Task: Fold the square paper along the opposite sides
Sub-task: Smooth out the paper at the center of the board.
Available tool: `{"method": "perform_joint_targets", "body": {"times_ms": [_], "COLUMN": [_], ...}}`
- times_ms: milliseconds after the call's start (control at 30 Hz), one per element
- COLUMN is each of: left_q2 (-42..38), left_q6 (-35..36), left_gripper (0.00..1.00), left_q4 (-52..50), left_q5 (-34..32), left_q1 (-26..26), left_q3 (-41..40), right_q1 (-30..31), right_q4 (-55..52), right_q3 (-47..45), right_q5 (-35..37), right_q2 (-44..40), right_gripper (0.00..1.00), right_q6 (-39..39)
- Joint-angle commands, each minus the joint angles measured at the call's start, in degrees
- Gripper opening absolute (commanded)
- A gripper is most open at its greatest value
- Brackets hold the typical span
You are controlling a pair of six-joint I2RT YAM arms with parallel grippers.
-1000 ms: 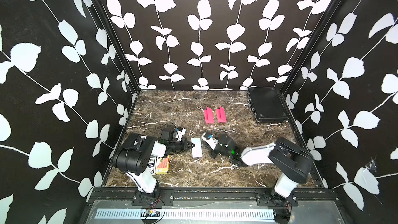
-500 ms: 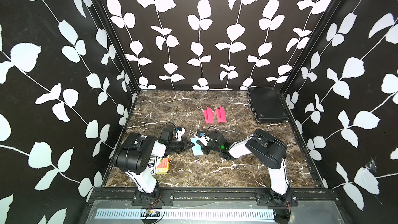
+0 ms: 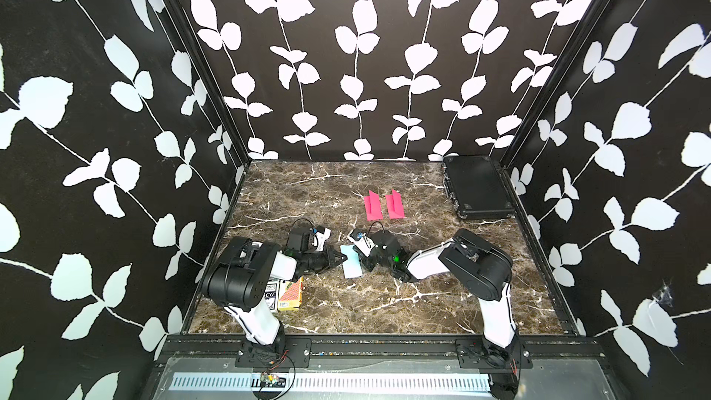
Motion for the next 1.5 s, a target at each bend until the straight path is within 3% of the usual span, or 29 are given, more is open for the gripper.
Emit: {"method": "perform_joint_targets", "body": {"times_ms": [0,300,500,600,667,767,900,1267,1467], "left_q2": [1.87,1.58,-0.86,-1.54,-1.41,-1.53,-1.38,-4.27,-3.83], "left_q6": [2.16,2.16,-2.94,-9.08,-12.56,-15.49,-19.32,-22.23,-23.90], "left_gripper": [0.00,0.00,0.00,0.00,0.00,0.00,0.00,0.00,0.00], "left_q4": [-3.83,-3.69,0.43,7.23,10.97,13.25,16.66,17.15,19.87], "left_q5": [-4.38,-4.34,-1.68,0.14,1.08,1.67,2.47,3.15,3.86], "left_q1": [0.22,0.30,0.20,0.21,0.20,0.19,-0.02,-0.88,-1.19], "left_q3": [-1.58,-1.52,-0.26,0.80,1.74,3.47,4.74,6.24,5.53], "right_q1": [-1.44,-2.13,-2.34,-4.29,-6.57,-10.07,-12.98,-14.80,-14.97], "right_q4": [-6.65,-11.46,-22.30,-29.81,-32.81,-37.18,-34.18,-21.39,-21.01], "right_q3": [0.83,2.18,0.16,0.14,0.25,1.12,0.40,-3.78,-2.75], "right_q5": [4.50,6.75,4.45,-3.50,-12.93,-24.26,-37.21,-43.81,-43.98], "right_q2": [2.21,1.21,-13.25,-21.00,-24.15,-26.73,-26.85,-21.57,-18.47], "right_gripper": [0.00,0.00,0.02,0.16,0.26,0.32,0.36,0.48,0.49], "right_q6": [1.06,2.26,12.16,24.23,32.46,42.29,51.79,59.76,58.68]}}
